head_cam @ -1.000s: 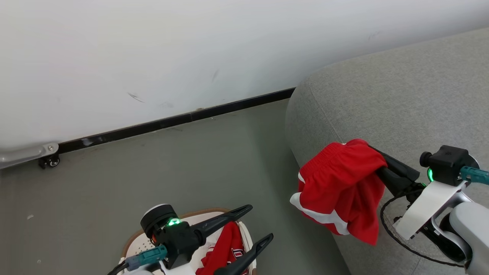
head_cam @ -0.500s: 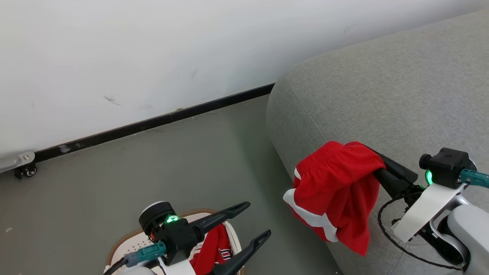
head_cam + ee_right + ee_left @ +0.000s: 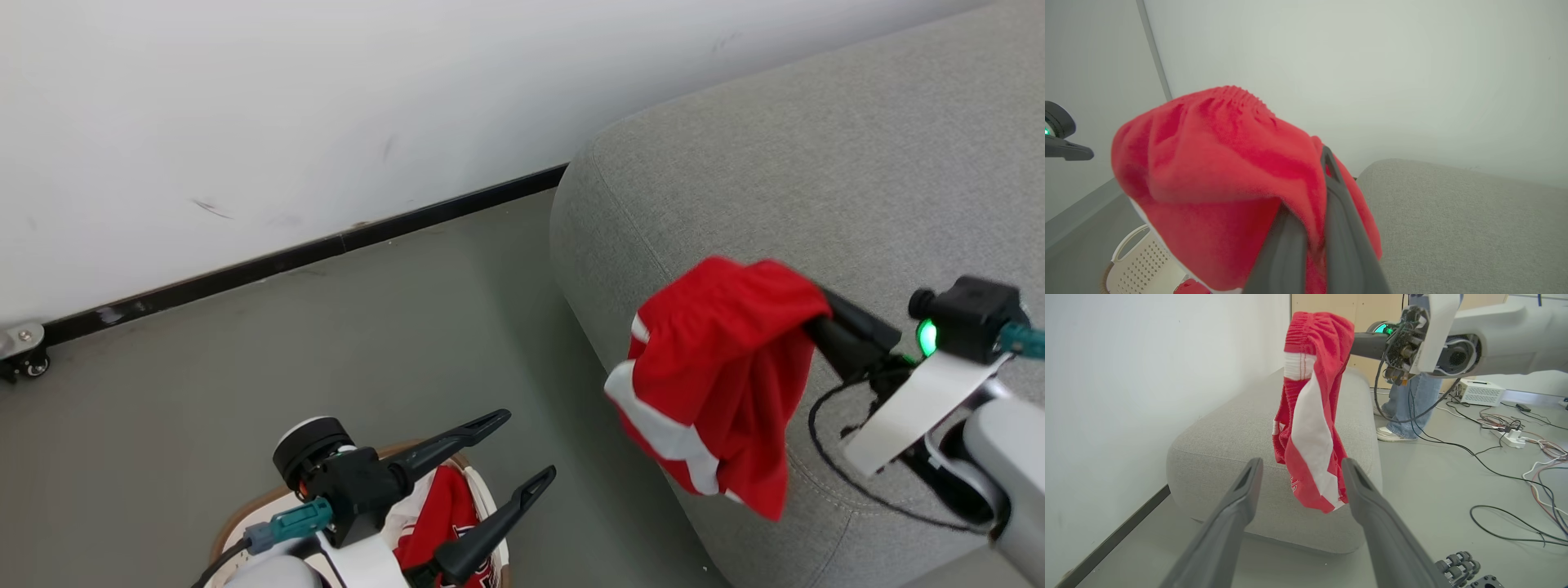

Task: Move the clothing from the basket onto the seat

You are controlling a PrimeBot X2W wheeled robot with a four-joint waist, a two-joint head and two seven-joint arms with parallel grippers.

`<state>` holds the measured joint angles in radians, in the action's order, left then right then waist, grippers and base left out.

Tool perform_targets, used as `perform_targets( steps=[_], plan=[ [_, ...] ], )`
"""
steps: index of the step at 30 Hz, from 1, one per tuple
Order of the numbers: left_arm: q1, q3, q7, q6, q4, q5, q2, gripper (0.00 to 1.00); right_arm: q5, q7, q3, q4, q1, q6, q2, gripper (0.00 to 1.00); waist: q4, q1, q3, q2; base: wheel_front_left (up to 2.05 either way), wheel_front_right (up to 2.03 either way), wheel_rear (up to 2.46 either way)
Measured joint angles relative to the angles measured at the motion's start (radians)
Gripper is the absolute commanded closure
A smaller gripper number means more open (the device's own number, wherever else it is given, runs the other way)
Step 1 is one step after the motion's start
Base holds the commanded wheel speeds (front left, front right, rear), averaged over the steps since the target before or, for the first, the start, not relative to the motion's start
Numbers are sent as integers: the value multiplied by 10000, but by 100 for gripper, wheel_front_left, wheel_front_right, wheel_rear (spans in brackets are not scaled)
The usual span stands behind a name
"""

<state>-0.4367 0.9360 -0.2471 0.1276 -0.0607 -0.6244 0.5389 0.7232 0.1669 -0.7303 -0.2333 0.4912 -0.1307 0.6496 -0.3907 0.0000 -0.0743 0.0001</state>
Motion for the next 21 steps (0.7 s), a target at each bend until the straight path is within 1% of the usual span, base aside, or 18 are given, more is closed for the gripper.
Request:
perform_targets(
  steps=[3, 10, 21],
  plan=[
    [0, -77, -2, 0, 2, 2, 77, 0, -2, -19, 186, -71, 423, 0, 86, 100, -2, 0, -89, 0, 0, 0, 0],
    [-2, -278, -10, -50, 48, 21, 196, 0, 13, -431, 577, -345, 1454, 0, 351, 100, 60, 0, -342, 0, 0, 0, 0],
    [-133, -757, -12, -322, 213, 25, 518, 0, 458, -732, 1776, -834, 3413, 0, 982, 100, 220, 0, -878, -1, 0, 0, 0]
  ],
)
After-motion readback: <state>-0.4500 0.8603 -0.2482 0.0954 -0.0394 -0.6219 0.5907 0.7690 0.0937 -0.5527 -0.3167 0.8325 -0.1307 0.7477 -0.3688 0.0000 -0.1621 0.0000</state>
